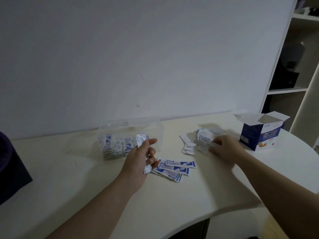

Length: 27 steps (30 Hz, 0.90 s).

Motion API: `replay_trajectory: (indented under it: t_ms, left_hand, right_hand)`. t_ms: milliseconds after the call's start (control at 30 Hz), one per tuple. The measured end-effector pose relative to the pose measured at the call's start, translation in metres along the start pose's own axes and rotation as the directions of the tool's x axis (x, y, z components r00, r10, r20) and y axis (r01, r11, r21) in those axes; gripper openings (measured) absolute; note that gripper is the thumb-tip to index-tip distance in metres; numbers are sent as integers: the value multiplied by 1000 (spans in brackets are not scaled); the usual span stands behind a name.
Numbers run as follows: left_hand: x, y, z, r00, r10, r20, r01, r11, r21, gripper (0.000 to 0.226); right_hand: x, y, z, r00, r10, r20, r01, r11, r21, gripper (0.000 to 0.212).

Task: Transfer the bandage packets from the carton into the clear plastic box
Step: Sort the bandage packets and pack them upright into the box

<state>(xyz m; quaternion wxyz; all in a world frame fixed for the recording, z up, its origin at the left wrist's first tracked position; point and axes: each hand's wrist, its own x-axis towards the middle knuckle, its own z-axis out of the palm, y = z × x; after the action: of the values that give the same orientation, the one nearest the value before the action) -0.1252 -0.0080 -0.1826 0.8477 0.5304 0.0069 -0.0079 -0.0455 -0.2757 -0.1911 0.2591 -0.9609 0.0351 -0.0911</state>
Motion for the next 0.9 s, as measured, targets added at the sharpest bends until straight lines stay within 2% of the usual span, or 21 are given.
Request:
replay_trajectory:
  t_ms: [100, 167, 233, 300, 400, 567, 667, 700, 767, 800, 900]
  left_hand:
    - [0, 1, 0, 1000, 3, -8, -3, 1000, -7, 27]
    - [0, 1, 1, 1000, 6, 1, -6, 1000, 5, 26]
    - [0, 1, 1, 1000, 5, 16, -5, 1000, 23, 26]
    - [-3, 0, 5, 998, -9, 59, 7, 1000, 29, 27]
    - [-10, -1, 14, 991, -27, 134, 20, 998, 51, 27]
    - [-20, 0, 22, 987, -9, 160, -16, 988, 154, 25]
    - [-17, 3, 20, 998, 19, 68, -22, 999, 49, 28]
    - [-15, 4, 18, 999, 14, 36, -14, 1000, 7, 29]
    - [-10, 3, 13, 1000, -17, -11, 17, 999, -49, 29]
    - [-8, 2, 10, 999, -32, -32, 30, 997, -67, 28]
    - [-5, 3, 7, 996, -52, -74, 45, 995, -88, 25]
  right_hand:
    - [-3, -3, -5, 1000, 24, 2, -24, 988, 152, 28]
    - [-11, -15, -14, 999, 42, -15, -34, 931, 364, 33]
    - [-24, -36, -22, 998, 23, -53, 6, 866, 499, 44]
    - [-44, -63, -25, 995, -95, -30, 95, 817, 569, 42]
    - [-76, -97, -9, 959, -272, 78, 163, 756, 634, 25]
    - [-98, -123, 23, 943, -314, 111, 138, 670, 729, 30]
    - [-77, -110, 22, 943, -297, 147, 129, 738, 662, 34]
    - [-66, -101, 22, 959, -264, 104, 158, 802, 576, 33]
    - [-39, -78, 22, 976, -214, -46, 218, 935, 279, 28]
    - [-27, -68, 22, 976, -209, -68, 217, 965, 144, 31]
    - [-4, -49, 24, 979, -184, 84, 193, 975, -109, 56]
